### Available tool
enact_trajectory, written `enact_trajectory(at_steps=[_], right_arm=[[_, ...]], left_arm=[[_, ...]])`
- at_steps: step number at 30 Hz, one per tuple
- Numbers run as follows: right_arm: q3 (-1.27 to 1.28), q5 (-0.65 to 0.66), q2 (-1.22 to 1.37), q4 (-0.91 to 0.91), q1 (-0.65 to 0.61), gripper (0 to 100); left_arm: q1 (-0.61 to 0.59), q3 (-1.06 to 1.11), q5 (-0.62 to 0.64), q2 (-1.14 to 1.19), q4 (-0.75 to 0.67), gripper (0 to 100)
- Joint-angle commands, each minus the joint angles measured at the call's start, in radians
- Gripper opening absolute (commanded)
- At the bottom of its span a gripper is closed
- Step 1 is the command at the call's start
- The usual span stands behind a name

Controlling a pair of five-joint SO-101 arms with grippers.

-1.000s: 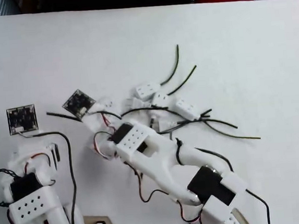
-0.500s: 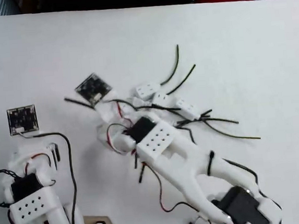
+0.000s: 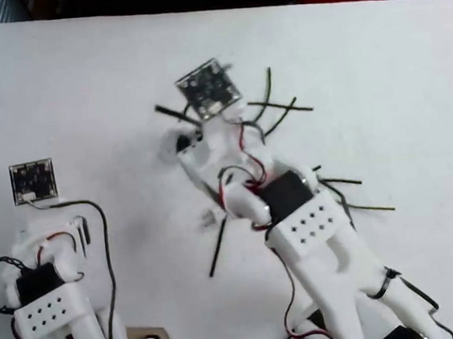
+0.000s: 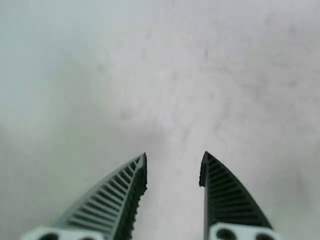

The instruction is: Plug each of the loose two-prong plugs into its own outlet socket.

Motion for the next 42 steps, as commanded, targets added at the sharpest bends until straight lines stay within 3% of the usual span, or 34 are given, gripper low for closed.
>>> enact_trajectory(at_steps=[1, 9, 14, 17, 25, 29, 33, 42], right_arm=[[-0.068, -0.002, -0.033, -0.042, 0.068, 1.6], [-0.074, 0.002, 0.209, -0.367, 0.159, 1.8], [-0.081, 0.003, 0.400, -0.631, 0.159, 2.2], [-0.152, 0.003, 0.518, -0.693, 0.156, 2.2], [-0.440, 0.003, 0.851, -0.621, 0.130, 2.5], [-0.526, -0.006, 0.863, -0.420, 0.094, 11.0], [-0.546, -0.006, 0.869, -0.371, 0.073, 19.7], [-0.549, 0.000, 0.858, -0.315, 0.051, 11.9]], left_arm=[[-0.004, -0.005, -0.009, -0.018, -0.020, 18], [-0.004, -0.005, -0.009, -0.018, -0.018, 18], [-0.004, -0.005, -0.009, -0.018, -0.018, 18], [-0.004, -0.005, -0.009, -0.018, -0.018, 18], [-0.001, -0.005, -0.009, -0.018, -0.017, 18], [0.001, 0.008, -0.009, -0.018, -0.023, 18], [0.001, 0.009, -0.009, -0.019, -0.023, 18], [0.001, 0.011, -0.009, -0.019, -0.023, 18]])
